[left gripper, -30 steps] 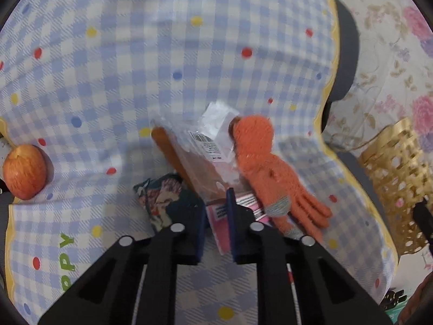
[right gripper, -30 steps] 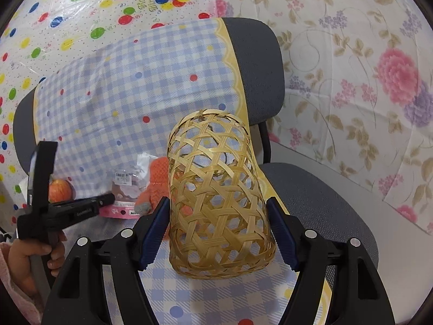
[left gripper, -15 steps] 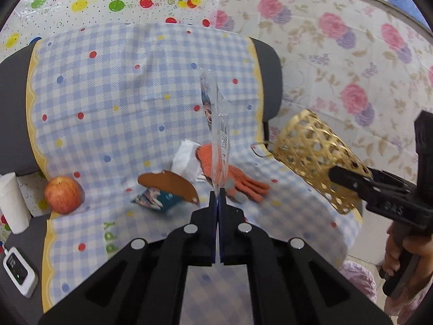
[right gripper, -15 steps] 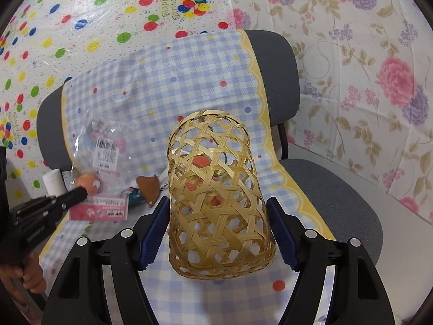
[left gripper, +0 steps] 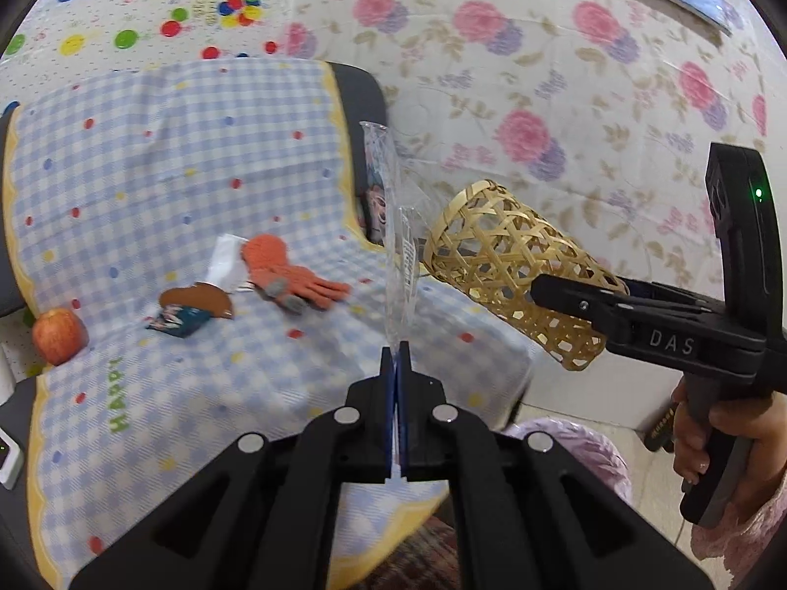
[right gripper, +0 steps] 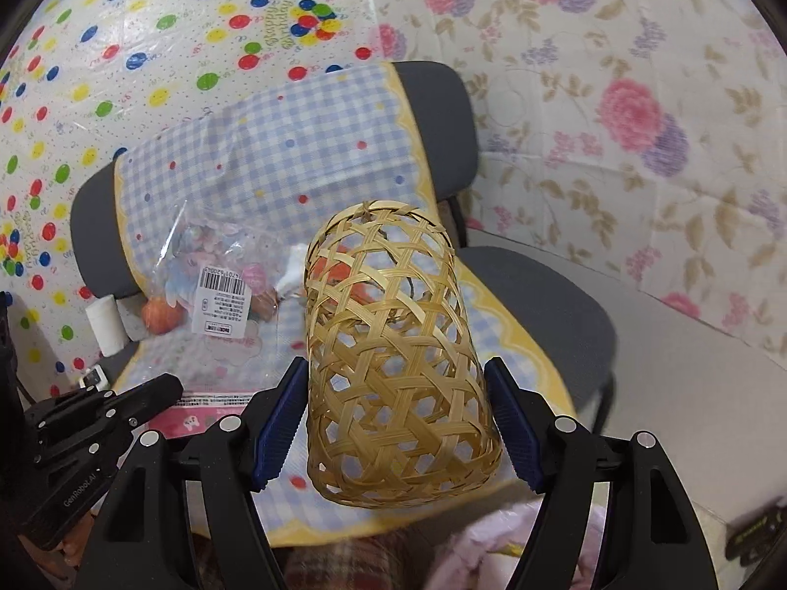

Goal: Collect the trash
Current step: 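Carry basket and clear bag over the pink bin and open both grippers, then move both open grippers back over the chair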

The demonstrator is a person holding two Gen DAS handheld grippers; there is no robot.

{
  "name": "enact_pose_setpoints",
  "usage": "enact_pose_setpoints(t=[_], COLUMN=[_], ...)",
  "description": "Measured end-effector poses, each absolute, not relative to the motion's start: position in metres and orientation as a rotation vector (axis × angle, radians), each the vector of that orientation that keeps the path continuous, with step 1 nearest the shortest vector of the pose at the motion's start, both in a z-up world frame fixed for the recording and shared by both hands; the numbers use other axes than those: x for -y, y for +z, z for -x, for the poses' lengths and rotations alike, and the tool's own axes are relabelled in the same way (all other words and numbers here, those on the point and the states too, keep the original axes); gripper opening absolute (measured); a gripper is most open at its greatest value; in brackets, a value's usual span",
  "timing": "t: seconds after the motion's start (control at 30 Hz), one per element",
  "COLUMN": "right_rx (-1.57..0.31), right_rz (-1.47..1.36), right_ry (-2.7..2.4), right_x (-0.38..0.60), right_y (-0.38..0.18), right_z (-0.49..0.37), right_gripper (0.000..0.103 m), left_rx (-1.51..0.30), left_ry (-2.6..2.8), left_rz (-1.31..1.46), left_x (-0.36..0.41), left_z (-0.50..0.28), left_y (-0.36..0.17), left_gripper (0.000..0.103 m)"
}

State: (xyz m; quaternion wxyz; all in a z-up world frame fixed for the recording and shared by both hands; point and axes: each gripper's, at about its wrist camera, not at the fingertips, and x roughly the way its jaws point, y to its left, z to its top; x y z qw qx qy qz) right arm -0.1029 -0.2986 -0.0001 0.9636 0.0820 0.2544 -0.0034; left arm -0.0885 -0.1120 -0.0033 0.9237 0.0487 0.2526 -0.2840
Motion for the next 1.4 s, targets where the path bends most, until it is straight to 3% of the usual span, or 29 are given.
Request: enact_pose_setpoints(t=[0.57,0.97,1.0,1.07,1.1,1.13,1.4], right_rx=[-0.637,-0.645,-0.655,-0.671,-0.675,-0.674,-0.653], right_rz=[-0.237,-0.314,-0.319,-0.327,-0.334,-0.339,-0.328], right_ry=[-0.295,-0.297,-0.294,-0.302,-0.305,-0.309,-0.319], right_x=[0.385,0.406,0.407,0.409,0.41,0.411,0.409], right_y=[-0.056,-0.073,-0.076,-0.081,-0.082,-0.083,-0.073], right_z=[0.213,0.213,0.211,0.211,0.211,0.212,0.214], right_gripper=[0.072,0.073,0.074,0.075,0.077,0.077,0.077], left_rx=[-0.655,-0.716,-0.727,-0.763,-0.771,-0.77,-0.775], left_ry=[-0.777,-0.829,-0.831,-0.838,-0.827,-0.817,-0.757], left_rz=[-0.227,-0.235,-0.236,-0.252,-0.263,-0.264,-0.211], left_x=[0.208,0.242,0.243,0.248,0.247,0.245,0.216], left_z=[0.135,0.128,0.127,0.124,0.123,0.123,0.114], left_y=[-0.056,-0.072,-0.074,-0.08,-0.082,-0.084,-0.077], left_gripper=[0.0,0.0,0.002,0.016,0.036,0.048,0.048])
